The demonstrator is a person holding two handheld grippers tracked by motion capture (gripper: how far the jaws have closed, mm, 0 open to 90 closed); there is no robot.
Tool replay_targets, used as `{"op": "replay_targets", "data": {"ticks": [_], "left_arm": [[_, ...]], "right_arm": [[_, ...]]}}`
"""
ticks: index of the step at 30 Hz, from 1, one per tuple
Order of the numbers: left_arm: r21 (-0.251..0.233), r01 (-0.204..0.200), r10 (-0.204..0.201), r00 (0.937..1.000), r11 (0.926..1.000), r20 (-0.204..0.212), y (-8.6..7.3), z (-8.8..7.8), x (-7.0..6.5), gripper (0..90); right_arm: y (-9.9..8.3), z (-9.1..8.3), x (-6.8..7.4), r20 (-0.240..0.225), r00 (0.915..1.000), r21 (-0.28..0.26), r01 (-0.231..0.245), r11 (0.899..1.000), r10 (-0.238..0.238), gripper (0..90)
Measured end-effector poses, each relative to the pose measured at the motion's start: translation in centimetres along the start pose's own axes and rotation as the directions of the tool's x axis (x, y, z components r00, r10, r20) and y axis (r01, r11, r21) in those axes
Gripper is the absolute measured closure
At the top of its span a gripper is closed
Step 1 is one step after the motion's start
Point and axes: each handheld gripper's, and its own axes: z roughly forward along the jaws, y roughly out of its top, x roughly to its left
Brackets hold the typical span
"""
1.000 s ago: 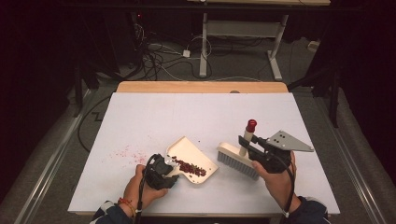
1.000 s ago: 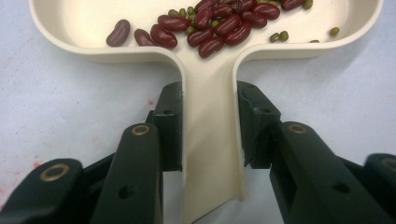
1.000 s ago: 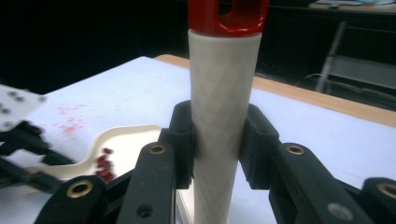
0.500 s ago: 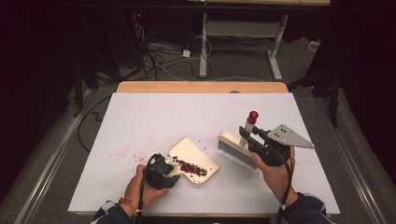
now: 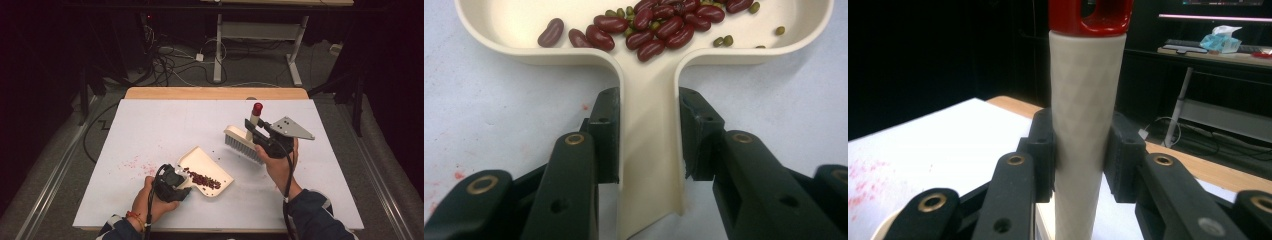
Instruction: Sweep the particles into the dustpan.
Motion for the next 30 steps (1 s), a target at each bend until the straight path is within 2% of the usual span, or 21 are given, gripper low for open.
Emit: {"op": "replay_targets", "data": {"ticks": [2, 6, 11, 13, 18, 20, 30], "left_arm": [[-0.002, 0.002, -0.002, 1.0000, 1.0000, 0.002, 0.0, 0.0, 0.1, 63.5], [-0.004, 0.001, -0.001, 1.0000, 1.0000, 0.005, 0.0, -0.1, 0.2, 63.5], [-0.010, 0.015, -0.015, 0.9999, 0.9998, 0.000, -0.2, -0.3, 0.6, 63.4], [-0.014, 0.023, -0.023, 0.9997, 0.9997, -0.001, -0.2, -0.2, 0.7, 63.5], [-0.008, 0.016, -0.016, 0.9999, 0.9998, -0.001, -0.1, -0.2, 0.7, 63.5], [-0.009, 0.016, -0.016, 0.9999, 0.9998, -0.003, -0.1, -0.2, 0.7, 63.5], [-0.009, 0.020, -0.020, 0.9998, 0.9998, -0.006, -0.2, -0.1, 0.6, 63.5]], "right_arm": [[0.0, 0.7, 0.1, -0.007, 0.9999, 0.001, -0.012, 1.000, 0.012, 69.4], [-0.3, 1.8, 0.7, -0.004, 0.9999, 0.010, 0.013, 1.000, -0.013, 69.5], [-0.9, 2.5, 1.1, -0.008, 0.9997, 0.030, 0.022, 0.999, -0.021, 69.4], [-1.0, 2.7, 1.4, -0.006, 0.9999, 0.034, 0.015, 0.999, -0.015, 69.4], [-0.9, 2.7, 2.2, -0.034, 0.9987, 0.043, 0.040, 0.998, -0.039, 69.4], [-1.0, 2.6, 2.3, -0.039, 0.9987, 0.043, 0.035, 0.998, -0.033, 69.4], [-1.0, 2.6, 2.2, -0.042, 0.9987, 0.043, 0.030, 0.999, -0.028, 69.4]]}}
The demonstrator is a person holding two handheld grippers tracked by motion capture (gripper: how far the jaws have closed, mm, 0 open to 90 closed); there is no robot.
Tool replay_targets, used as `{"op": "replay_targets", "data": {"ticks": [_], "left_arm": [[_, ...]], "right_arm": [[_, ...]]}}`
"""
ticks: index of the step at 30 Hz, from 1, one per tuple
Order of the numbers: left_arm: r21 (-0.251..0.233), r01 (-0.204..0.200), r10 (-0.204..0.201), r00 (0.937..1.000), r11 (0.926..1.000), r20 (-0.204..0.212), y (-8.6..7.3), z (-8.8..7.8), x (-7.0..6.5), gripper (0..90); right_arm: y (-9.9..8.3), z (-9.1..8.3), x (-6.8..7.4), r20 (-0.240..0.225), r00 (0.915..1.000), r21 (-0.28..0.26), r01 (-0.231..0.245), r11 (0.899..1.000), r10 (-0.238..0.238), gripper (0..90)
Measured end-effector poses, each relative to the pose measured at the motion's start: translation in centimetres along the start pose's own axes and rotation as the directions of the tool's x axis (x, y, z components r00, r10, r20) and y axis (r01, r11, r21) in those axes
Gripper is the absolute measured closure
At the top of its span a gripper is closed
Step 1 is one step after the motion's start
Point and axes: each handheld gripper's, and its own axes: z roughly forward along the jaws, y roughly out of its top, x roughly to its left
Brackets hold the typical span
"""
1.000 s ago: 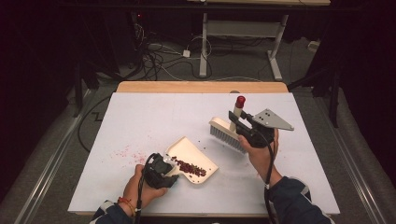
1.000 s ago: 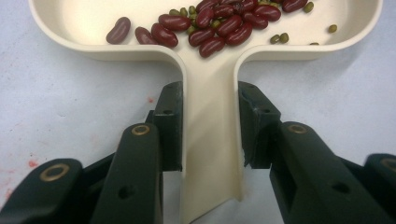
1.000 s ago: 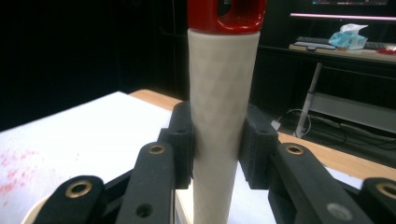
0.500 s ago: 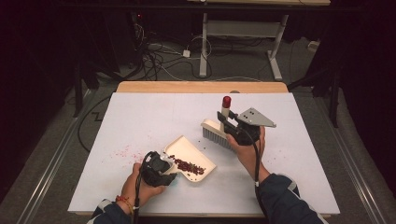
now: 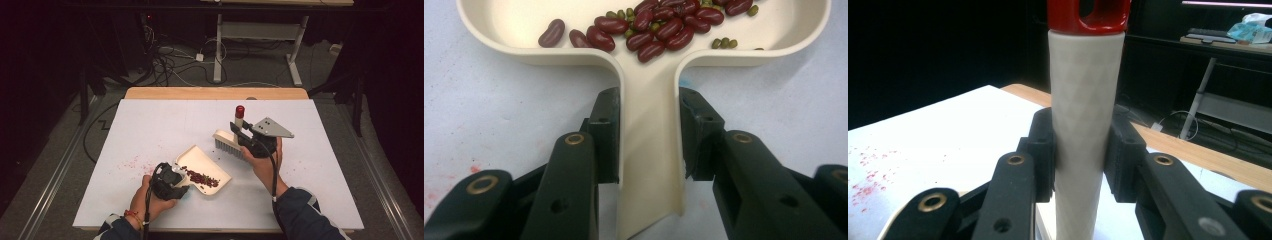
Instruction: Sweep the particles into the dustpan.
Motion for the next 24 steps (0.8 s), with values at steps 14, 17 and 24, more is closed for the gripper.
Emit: {"op": "replay_targets", "data": {"ticks": [14, 17, 24], "left_arm": [[-0.003, 0.001, -0.001, 1.0000, 1.0000, 0.001, 0.2, -0.1, 0.1, 63.5], [-0.002, 0.002, -0.002, 1.0000, 1.0000, 0.003, 0.3, -0.1, 0.2, 63.5], [-0.001, 0.002, -0.002, 1.0000, 1.0000, 0.002, 0.3, -0.1, 0.2, 63.5]], "right_arm": [[0.1, 0.1, 0.9, -0.023, 0.9997, 0.004, 0.002, 1.000, -0.002, 69.4], [0.2, 0.1, 1.3, -0.028, 0.9995, 0.012, 0.014, 1.000, -0.014, 69.4], [0.1, -0.4, 2.0, -0.051, 0.9983, 0.022, 0.030, 0.999, -0.029, 69.3]]}}
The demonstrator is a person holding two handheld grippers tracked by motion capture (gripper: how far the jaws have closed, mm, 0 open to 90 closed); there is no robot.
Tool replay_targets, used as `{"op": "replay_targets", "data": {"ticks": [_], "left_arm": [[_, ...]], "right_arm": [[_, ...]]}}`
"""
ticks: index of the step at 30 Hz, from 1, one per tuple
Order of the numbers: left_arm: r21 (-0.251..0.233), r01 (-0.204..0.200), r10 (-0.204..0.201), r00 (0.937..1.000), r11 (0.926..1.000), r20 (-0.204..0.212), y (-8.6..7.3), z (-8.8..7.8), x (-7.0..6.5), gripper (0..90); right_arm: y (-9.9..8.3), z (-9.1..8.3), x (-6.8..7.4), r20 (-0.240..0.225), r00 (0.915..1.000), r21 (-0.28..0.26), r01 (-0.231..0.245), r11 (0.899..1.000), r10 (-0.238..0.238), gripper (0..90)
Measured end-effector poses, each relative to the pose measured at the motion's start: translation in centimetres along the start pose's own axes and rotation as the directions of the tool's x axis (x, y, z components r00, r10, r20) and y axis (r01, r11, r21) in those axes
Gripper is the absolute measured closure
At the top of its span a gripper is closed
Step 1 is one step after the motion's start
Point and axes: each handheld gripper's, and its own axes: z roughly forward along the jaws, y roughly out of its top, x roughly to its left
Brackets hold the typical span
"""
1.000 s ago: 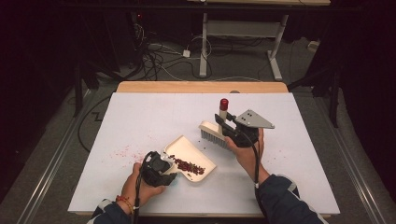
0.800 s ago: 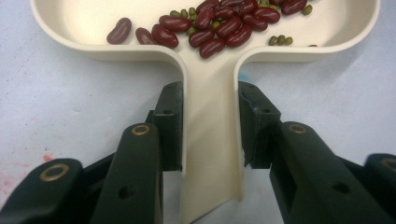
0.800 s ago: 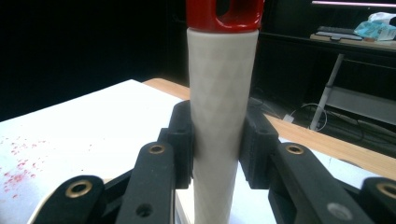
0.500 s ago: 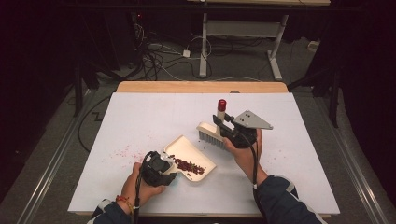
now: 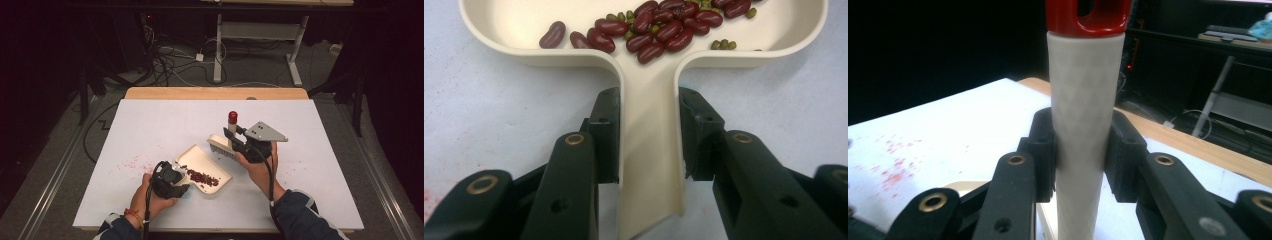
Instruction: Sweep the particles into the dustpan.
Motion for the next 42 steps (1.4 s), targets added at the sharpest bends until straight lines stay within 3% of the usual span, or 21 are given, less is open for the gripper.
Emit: {"op": "replay_targets", "data": {"ticks": [3, 6, 11, 15, 24, 30, 33, 38, 42], "left_arm": [[-0.002, 0.005, -0.005, 1.0000, 1.0000, -0.001, 0.0, 0.1, 0.0, 63.5], [0.003, -0.002, 0.002, 1.0000, 1.0000, -0.008, 0.1, 0.1, -0.1, 63.5], [0.004, -0.004, 0.004, 1.0000, 1.0000, -0.006, 0.1, 0.2, 0.0, 63.5], [0.006, -0.002, 0.002, 1.0000, 1.0000, -0.005, 0.0, 0.2, -0.1, 63.5], [0.006, -0.004, 0.004, 1.0000, 1.0000, -0.007, 0.0, 0.2, -0.1, 63.5], [-0.004, 0.005, -0.005, 1.0000, 1.0000, -0.005, 0.1, 0.1, -0.2, 63.5], [-0.010, 0.011, -0.011, 0.9999, 0.9999, -0.003, 0.1, 0.0, -0.2, 63.5], [-0.009, 0.006, -0.006, 1.0000, 0.9999, -0.002, 0.3, 0.0, -0.1, 63.5], [-0.010, 0.012, -0.012, 0.9999, 0.9999, 0.007, 0.2, 0.0, 0.1, 63.5]], "right_arm": [[-0.3, -0.9, 0.6, -0.020, 0.9996, -0.003, 0.018, 1.000, -0.018, 69.4], [-0.5, -2.1, 1.5, -0.050, 0.9965, 0.011, 0.068, 0.998, -0.067, 69.4], [-0.3, -3.4, 1.7, -0.096, 0.9948, -0.007, 0.035, 0.999, -0.035, 69.5], [0.0, -3.8, 1.3, -0.099, 0.9951, -0.027, 0.003, 1.000, -0.006, 69.5], [0.1, -4.1, 0.6, -0.055, 0.9977, -0.037, 0.037, 0.999, -0.039, 69.5], [-0.1, -3.3, 1.4, -0.041, 0.9958, -0.049, 0.079, 0.996, -0.081, 69.5], [-0.1, -2.6, 1.9, -0.092, 0.9941, -0.041, 0.054, 0.998, -0.057, 69.5], [0.1, -2.3, 4.2, -0.138, 0.9866, -0.016, 0.085, 0.996, -0.086, 69.5], [0.4, -2.6, 5.0, -0.181, 0.9802, -0.012, 0.080, 0.997, -0.081, 69.5]]}}
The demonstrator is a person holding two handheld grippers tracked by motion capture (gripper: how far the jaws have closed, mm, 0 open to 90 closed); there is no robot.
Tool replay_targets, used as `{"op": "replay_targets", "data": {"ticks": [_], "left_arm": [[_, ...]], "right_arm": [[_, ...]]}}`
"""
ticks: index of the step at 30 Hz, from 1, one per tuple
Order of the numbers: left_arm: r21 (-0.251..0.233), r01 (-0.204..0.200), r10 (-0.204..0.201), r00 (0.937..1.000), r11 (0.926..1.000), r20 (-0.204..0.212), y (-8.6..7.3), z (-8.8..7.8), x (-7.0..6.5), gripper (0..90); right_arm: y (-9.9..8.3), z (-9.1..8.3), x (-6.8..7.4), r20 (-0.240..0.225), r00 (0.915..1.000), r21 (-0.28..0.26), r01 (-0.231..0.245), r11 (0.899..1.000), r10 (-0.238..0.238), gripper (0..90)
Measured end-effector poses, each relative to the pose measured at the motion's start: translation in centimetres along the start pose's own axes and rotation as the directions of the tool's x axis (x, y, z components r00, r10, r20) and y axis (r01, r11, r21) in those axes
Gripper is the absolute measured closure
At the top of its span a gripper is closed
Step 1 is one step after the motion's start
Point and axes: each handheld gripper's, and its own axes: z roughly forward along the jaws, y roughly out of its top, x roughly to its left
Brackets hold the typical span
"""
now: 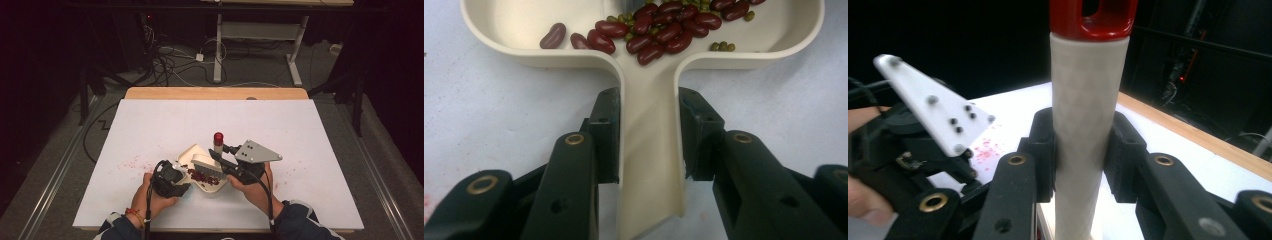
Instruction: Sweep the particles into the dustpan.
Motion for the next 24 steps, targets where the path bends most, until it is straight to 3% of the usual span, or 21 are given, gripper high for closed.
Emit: {"op": "replay_targets", "data": {"ticks": [7, 12, 16, 24], "left_arm": [[-0.009, 0.004, -0.003, 0.9999, 1.0000, 0.010, -0.1, 0.2, 0.2, 63.5], [-0.015, 0.006, -0.006, 1.0000, 0.9999, 0.003, -0.1, 0.2, 0.0, 63.5], [-0.019, 0.011, -0.011, 0.9999, 0.9998, 0.003, -0.1, 0.2, 0.0, 63.5], [-0.017, 0.014, -0.014, 0.9999, 0.9998, -0.004, -0.2, 0.2, -0.1, 63.5]], "right_arm": [[0.2, -0.7, -0.9, 0.019, 0.9991, -0.030, -0.038, 0.999, 0.038, 69.5], [0.4, -1.1, -1.9, 0.077, 0.9967, -0.045, -0.021, 0.999, 0.025, 69.5], [-0.1, -0.6, -2.3, 0.102, 0.9946, -0.024, -0.011, 1.000, 0.014, 69.5], [-0.4, -0.2, -1.8, 0.051, 0.9985, 0.011, -0.023, 1.000, 0.023, 69.5]]}}
